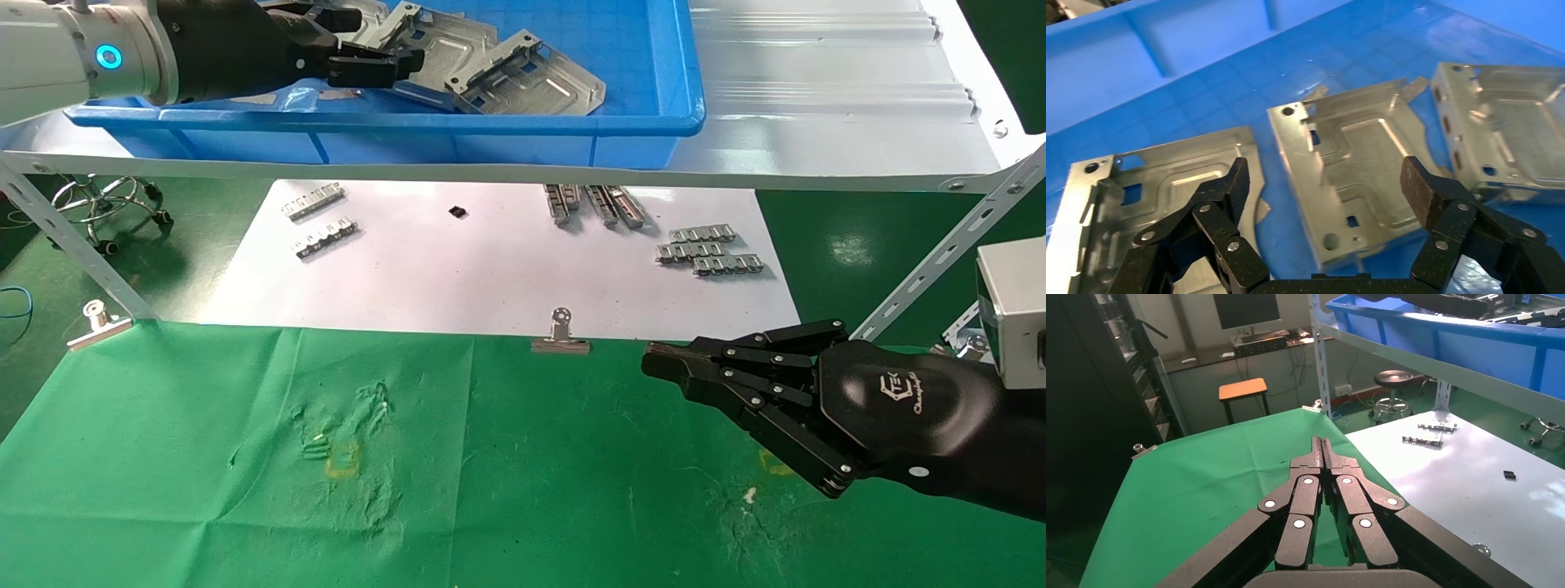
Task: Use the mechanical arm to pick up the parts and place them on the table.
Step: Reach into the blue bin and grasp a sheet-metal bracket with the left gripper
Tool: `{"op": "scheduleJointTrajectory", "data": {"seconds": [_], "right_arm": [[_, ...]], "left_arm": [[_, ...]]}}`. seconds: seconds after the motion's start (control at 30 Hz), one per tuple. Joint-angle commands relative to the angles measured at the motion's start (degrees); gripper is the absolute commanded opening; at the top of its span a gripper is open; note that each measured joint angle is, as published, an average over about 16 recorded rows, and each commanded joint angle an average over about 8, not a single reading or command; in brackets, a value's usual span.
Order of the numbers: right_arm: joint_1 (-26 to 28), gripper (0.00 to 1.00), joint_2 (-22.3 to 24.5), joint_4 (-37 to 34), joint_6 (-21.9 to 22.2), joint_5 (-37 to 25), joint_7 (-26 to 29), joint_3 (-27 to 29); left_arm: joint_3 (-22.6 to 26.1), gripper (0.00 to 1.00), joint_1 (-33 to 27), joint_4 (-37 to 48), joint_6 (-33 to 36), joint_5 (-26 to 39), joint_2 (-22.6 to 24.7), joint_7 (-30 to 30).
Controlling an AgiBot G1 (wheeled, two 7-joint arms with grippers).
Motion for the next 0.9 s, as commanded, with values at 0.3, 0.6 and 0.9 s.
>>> {"op": "scheduleJointTrajectory", "data": {"seconds": [0.3, 0.6, 0.9], "right_arm": [[0.0, 0.00, 0.0, 0.0, 0.0, 0.0, 0.0, 0.0], [0.0, 0.00, 0.0, 0.0, 0.0, 0.0, 0.0, 0.0], [0.0, 0.00, 0.0, 0.0, 0.0, 0.0, 0.0, 0.0]], "left_arm": [[-0.4, 0.00, -0.2, 2.7, -3.2, -0.5, 1.2, 1.0], [-0.6, 0.00, -0.1, 3.6, -4.9, -0.8, 1.6, 1.2], [-0.7, 0.00, -0.1, 3.8, -6.6, -1.0, 1.7, 1.4]]}}
